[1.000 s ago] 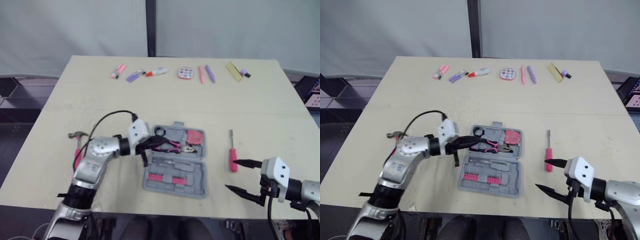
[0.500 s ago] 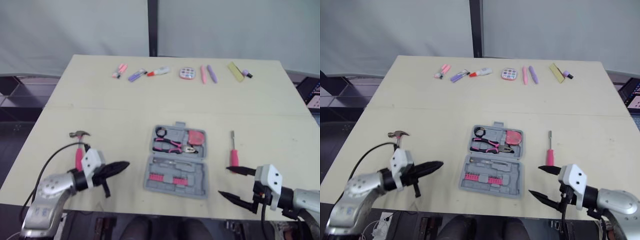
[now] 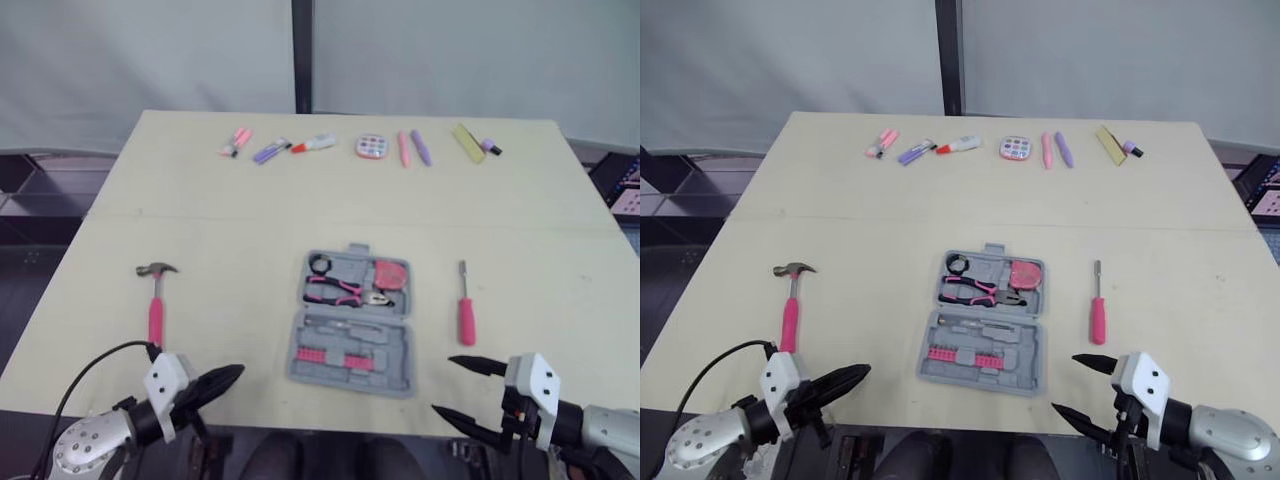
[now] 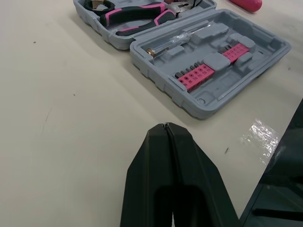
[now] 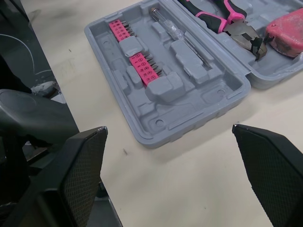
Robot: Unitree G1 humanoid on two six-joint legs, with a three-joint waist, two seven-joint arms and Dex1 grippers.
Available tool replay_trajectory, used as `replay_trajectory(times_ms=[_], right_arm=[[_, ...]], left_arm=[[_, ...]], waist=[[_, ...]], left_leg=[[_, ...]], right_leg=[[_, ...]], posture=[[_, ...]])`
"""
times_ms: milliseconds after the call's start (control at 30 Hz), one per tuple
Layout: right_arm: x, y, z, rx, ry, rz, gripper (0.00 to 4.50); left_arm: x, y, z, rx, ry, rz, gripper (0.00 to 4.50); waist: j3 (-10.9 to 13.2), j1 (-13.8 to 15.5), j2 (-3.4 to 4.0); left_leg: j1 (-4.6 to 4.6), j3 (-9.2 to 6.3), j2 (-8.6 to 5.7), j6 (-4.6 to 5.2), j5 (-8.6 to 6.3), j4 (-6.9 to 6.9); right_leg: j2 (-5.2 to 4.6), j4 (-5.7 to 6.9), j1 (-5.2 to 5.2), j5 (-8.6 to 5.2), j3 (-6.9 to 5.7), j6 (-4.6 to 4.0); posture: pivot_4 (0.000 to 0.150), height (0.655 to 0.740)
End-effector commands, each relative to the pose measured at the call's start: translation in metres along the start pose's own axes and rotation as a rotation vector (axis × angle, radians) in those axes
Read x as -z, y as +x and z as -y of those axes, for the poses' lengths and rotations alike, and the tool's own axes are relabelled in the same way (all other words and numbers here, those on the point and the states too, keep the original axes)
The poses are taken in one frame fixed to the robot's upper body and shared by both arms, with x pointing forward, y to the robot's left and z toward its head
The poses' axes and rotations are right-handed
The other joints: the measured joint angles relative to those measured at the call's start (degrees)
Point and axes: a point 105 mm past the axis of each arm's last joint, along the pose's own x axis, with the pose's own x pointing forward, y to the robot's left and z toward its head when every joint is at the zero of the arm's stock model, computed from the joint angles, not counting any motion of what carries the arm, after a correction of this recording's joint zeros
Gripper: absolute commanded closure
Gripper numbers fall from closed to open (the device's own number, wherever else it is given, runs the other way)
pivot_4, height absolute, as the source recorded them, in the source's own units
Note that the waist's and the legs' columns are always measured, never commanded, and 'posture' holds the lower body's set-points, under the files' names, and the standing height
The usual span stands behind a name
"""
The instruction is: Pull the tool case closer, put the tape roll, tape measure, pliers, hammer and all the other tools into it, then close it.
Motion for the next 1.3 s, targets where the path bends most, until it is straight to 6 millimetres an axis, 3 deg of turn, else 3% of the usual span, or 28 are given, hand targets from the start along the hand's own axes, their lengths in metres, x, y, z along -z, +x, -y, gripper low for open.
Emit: replay_trajectory(times_ms=[33,233,600,767,867,1067,1300], right_arm=[[-0.005,-0.001,-0.001,0.002,-0.022,0.020,0.00],[-0.004,-0.001,0.002,0.003,-0.027,0.017,0.00],[-0.006,-0.001,0.006,0.003,-0.040,0.022,0.00],[-0.022,-0.004,0.013,-0.015,-0.075,0.053,0.00],[-0.025,-0.006,0.018,-0.015,-0.085,0.052,0.00],[-0.024,-0.007,0.023,-0.027,-0.086,0.044,0.00],[-0.024,-0.009,0.030,-0.027,-0.093,0.033,0.00]], left_arm=[[-0.009,-0.003,0.000,-0.028,0.016,0.038,3.14],[-0.009,-0.004,0.001,-0.047,0.020,0.042,0.06],[-0.006,-0.008,0.000,-0.076,-0.011,0.043,0.06],[-0.047,-0.007,-0.025,-0.346,-0.172,0.194,0.06],[-0.057,-0.014,-0.034,-0.535,-0.247,0.190,0.06],[-0.054,-0.028,-0.047,-0.781,-0.331,0.117,0.06],[-0.053,-0.044,-0.079,-0.932,-0.260,0.024,0.06]], waist=[[0.00,0.01,0.00],[0.00,0.04,0.00],[0.00,0.03,0.00],[0.00,0.08,-0.03],[-0.02,0.08,-0.06],[-0.02,0.09,-0.07],[-0.03,0.09,-0.08]], left_leg=[[0.00,0.01,0.00,0.00,0.00,0.00],[0.00,0.01,0.00,0.00,0.00,0.00],[0.00,0.01,0.00,0.00,0.00,0.00],[-0.01,0.01,0.01,0.00,0.00,0.01],[-0.01,0.01,0.00,0.01,0.00,0.03],[-0.02,0.06,0.03,0.01,0.00,0.02],[0.00,0.12,0.03,0.01,0.00,0.02]], right_leg=[[0.00,0.00,0.00,0.00,0.00,0.00],[0.00,0.00,0.00,0.00,0.01,0.00],[0.00,-0.03,0.00,0.00,0.01,0.00],[0.00,-0.01,0.01,0.00,0.03,0.00],[0.01,0.01,0.02,0.00,0.06,0.00],[0.07,0.02,0.02,0.00,0.06,0.00],[0.08,0.01,0.00,0.00,0.10,0.00]], posture=[[0.150,0.7134],[0.150,0.7134],[0.150,0.7134],[0.150,0.7134],[0.150,0.7134],[0.150,0.7134],[0.150,0.7134]])
